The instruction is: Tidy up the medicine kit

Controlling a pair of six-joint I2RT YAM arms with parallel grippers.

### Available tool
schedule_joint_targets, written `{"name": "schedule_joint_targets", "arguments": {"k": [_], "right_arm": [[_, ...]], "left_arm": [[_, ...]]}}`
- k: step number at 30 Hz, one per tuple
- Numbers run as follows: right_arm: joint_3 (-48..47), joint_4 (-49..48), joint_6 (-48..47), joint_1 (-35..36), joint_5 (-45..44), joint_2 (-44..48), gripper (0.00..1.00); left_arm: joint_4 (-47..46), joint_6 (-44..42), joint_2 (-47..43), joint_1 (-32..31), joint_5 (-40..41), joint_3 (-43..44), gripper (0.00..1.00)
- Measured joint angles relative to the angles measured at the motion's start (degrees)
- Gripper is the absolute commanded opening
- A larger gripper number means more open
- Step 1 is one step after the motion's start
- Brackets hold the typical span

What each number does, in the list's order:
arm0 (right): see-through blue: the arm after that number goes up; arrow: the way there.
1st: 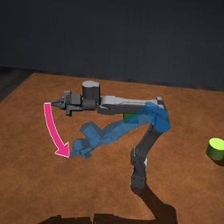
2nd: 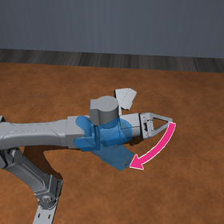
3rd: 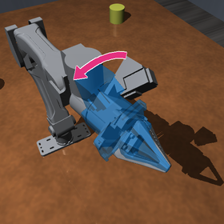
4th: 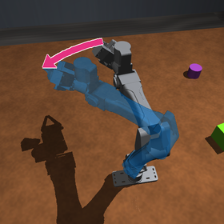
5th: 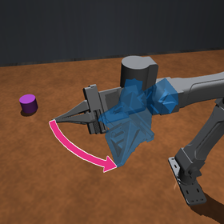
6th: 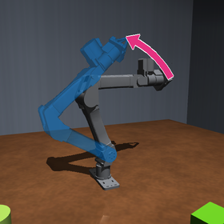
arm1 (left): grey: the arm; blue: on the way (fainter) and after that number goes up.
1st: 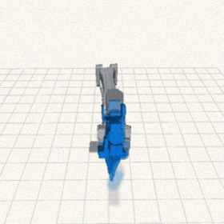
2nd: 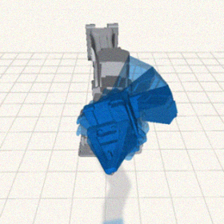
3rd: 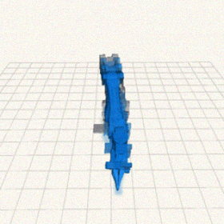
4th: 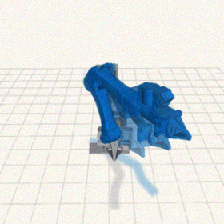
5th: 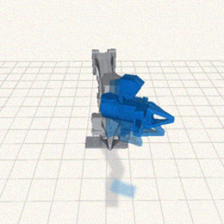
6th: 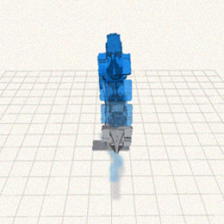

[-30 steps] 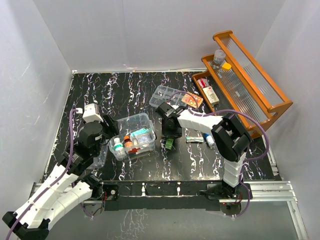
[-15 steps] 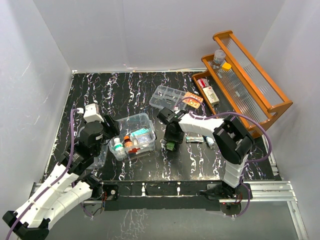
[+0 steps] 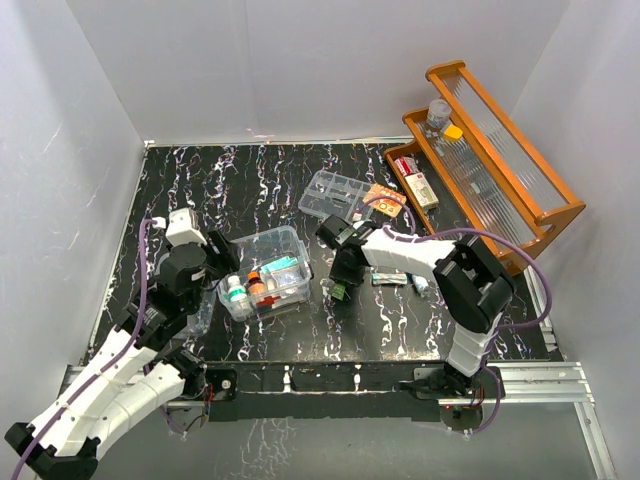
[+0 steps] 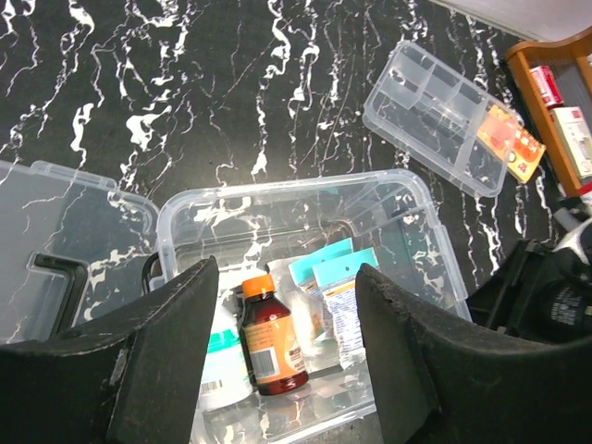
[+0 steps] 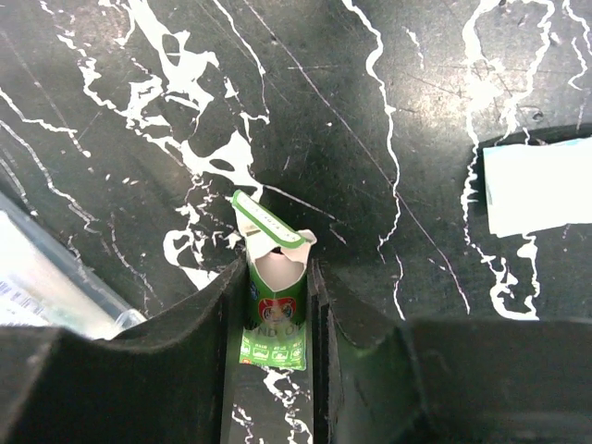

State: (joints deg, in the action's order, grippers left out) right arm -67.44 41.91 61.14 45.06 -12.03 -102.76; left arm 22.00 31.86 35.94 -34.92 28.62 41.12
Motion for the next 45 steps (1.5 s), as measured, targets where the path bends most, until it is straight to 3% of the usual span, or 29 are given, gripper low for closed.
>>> {"name": "schedule_joint_targets", "arguments": {"k": [11, 28, 37, 45], "right_arm": [[-5.8, 4.8, -0.8, 0.0, 0.1, 5.2, 0.28], [-8.2, 7.8, -3.5, -2.1, 1.5, 8.6, 0.28], [-9.6, 8.1, -3.9, -2.3, 1.7, 9.7, 0.30], [-14.6, 9.6, -5.8, -2.6, 1.9, 9.1, 0.30]], "left_arm": [[7.4, 3.3, 5.3, 0.3, 3.3, 1.0, 0.75], [12.0, 10.6, 12.1, 6.4, -6.6, -0.7, 0.80], [12.0, 10.5, 11.1, 6.7, -13.3, -1.9, 0.74], [2.0, 8.6, 8.8, 6.7, -29.9, -8.0, 0.71]]}}
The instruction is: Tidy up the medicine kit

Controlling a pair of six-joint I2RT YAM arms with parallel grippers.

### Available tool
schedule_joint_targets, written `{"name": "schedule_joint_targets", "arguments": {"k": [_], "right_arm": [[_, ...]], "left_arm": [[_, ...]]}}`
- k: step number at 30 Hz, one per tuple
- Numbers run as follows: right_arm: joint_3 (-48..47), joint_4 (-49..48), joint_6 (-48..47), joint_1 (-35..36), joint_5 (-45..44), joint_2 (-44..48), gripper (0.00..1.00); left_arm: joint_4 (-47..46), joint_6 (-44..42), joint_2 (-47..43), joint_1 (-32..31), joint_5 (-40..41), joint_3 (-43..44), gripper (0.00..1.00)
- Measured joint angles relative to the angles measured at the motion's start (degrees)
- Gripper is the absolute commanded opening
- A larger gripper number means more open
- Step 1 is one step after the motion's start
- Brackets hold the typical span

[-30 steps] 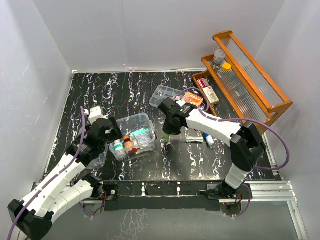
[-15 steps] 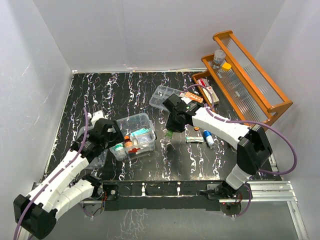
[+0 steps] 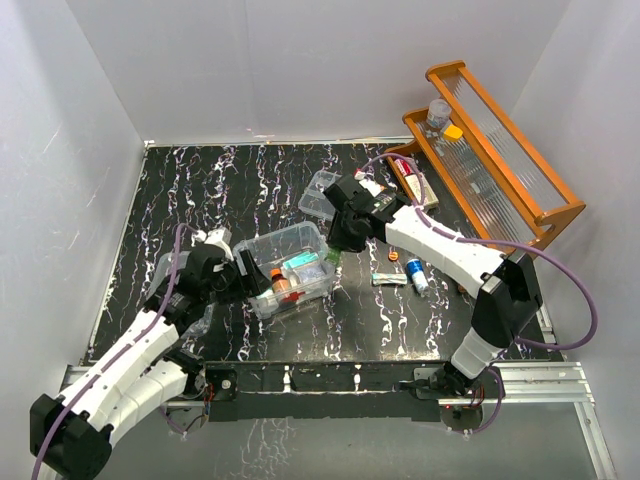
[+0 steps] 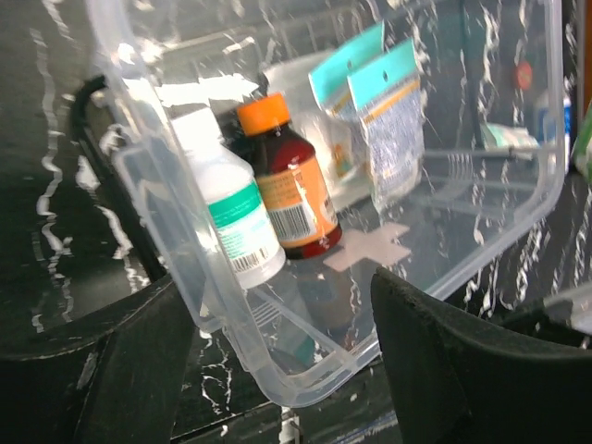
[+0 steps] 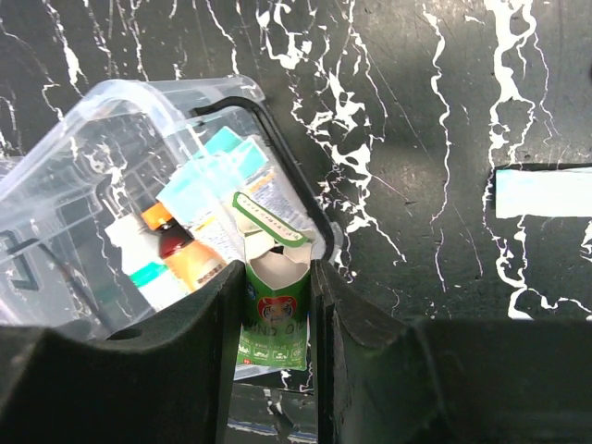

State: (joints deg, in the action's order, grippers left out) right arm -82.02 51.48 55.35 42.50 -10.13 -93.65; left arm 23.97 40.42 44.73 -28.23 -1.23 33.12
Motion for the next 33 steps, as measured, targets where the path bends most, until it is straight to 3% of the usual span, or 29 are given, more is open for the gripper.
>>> {"name": "schedule_joint_targets", "arguments": {"k": [7, 16, 33], "right_arm": [[-4.5, 2.4, -1.5, -1.0, 0.1, -0.6, 0.30], [-11.0, 4.4, -1.5, -1.8, 0.5, -3.3, 0.31], [-10.5, -5.9, 12.4, 0.8, 3.4, -12.8, 0.31]], "left_arm": [[-7.0, -1.3, 2.3, 0.0, -10.9, -2.8, 0.69], [-11.7, -1.2, 3.5, 0.0, -15.1, -3.5, 0.70], [1.9, -3.4, -10.6, 0.0, 9.7, 8.0, 0.74]]}}
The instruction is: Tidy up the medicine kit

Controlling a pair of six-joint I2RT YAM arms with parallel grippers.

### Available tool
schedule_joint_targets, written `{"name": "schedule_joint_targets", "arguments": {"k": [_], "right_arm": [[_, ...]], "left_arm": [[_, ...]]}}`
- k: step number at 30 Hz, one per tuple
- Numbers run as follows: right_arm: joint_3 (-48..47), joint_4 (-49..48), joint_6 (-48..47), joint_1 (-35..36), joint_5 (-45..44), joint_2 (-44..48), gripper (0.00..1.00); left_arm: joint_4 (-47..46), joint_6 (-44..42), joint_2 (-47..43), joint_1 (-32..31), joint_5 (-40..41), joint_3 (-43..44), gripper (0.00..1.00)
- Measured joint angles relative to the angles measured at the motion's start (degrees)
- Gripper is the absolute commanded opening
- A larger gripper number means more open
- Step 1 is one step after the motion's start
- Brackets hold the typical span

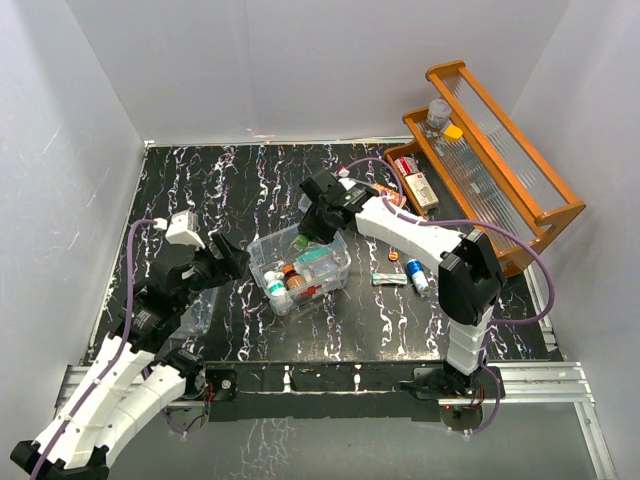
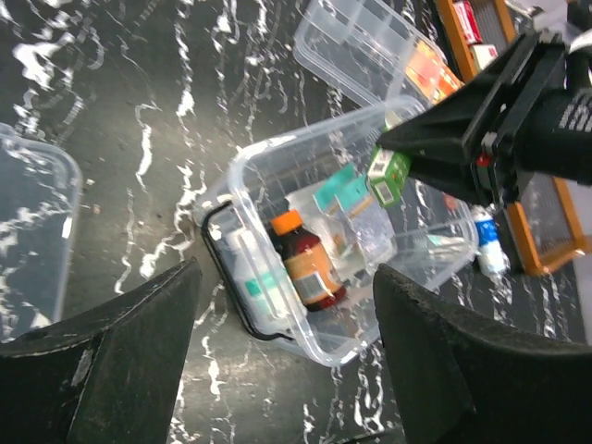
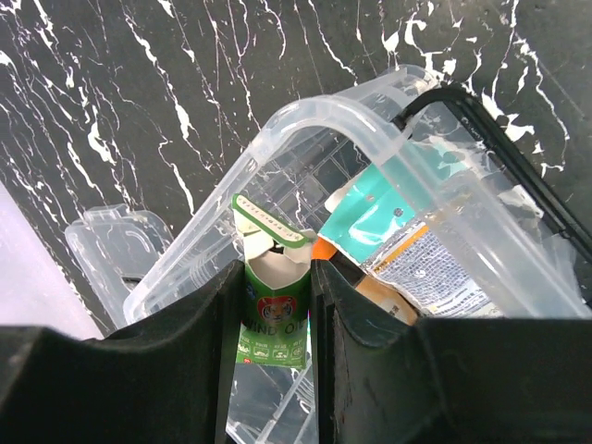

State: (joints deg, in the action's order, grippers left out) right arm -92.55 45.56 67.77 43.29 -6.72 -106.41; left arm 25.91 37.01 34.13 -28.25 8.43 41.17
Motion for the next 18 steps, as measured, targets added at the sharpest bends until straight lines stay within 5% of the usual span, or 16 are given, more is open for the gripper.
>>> {"name": "schedule_joint_targets", "arguments": {"k": [9, 18], "right_arm": [[3.5, -4.9, 10.1, 2.8, -6.1, -1.9, 0.30], [7.5, -9.1, 16.5, 3.7, -11.2, -3.5, 0.30]], "left_arm": [[1.2, -5.0, 0.0, 0.0, 8.8, 1.6, 0.75], [-0.3, -5.5, -0.3, 0.0, 7.5, 1.6, 0.75]]}}
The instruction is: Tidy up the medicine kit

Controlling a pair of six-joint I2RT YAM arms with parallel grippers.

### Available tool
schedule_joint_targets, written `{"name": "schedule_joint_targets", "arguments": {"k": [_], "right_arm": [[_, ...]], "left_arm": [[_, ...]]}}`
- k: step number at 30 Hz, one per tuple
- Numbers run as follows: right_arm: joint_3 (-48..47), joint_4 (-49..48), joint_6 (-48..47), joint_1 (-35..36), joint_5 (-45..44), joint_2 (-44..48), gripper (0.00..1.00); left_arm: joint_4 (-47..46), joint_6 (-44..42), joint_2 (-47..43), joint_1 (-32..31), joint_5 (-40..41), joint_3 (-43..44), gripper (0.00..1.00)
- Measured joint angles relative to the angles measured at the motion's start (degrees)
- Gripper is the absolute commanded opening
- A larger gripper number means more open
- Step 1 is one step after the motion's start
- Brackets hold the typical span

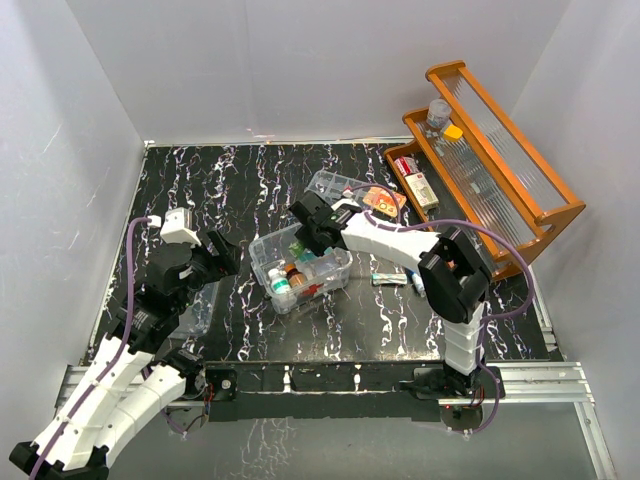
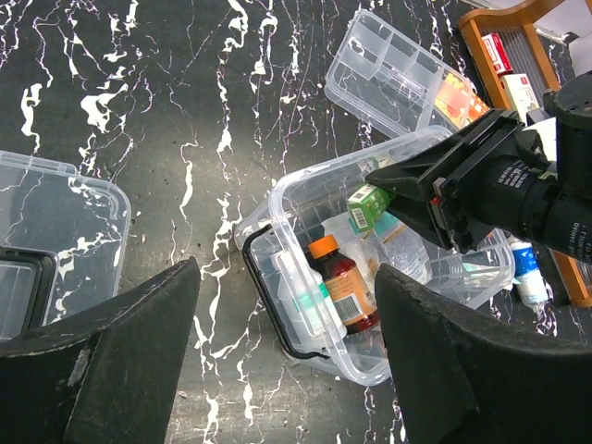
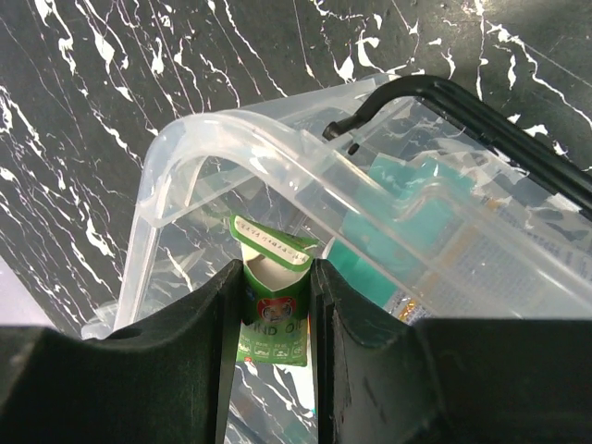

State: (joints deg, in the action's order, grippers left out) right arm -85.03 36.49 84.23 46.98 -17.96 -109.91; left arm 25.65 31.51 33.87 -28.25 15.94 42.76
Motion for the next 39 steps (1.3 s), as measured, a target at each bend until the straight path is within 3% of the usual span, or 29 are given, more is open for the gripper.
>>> {"name": "schedule_joint_targets", "arguments": {"k": [18, 29, 36, 39], "right_arm": [[-5.2, 4.7, 6.6, 3.1, -9.4, -6.2, 0.30], [-8.0, 6.6, 7.5, 3.2, -10.6, -10.4, 0.43], [-8.4, 7.0, 7.3, 3.3, -10.8, -10.8, 0.42], [-8.5, 6.9, 6.5, 3.4, -11.2, -10.6, 0.36]], "left_arm": [[-0.3, -0.5, 0.5, 0.0, 0.2, -0.2, 0.76], [-0.3, -0.9, 0.8, 0.0, 0.6, -0.7, 0.76], [-0.3, -1.3, 1.2, 0.0, 0.9, -0.8, 0.76], [-0.3, -1.5, 1.2, 0.0, 0.9, -0.8, 0.76]]}}
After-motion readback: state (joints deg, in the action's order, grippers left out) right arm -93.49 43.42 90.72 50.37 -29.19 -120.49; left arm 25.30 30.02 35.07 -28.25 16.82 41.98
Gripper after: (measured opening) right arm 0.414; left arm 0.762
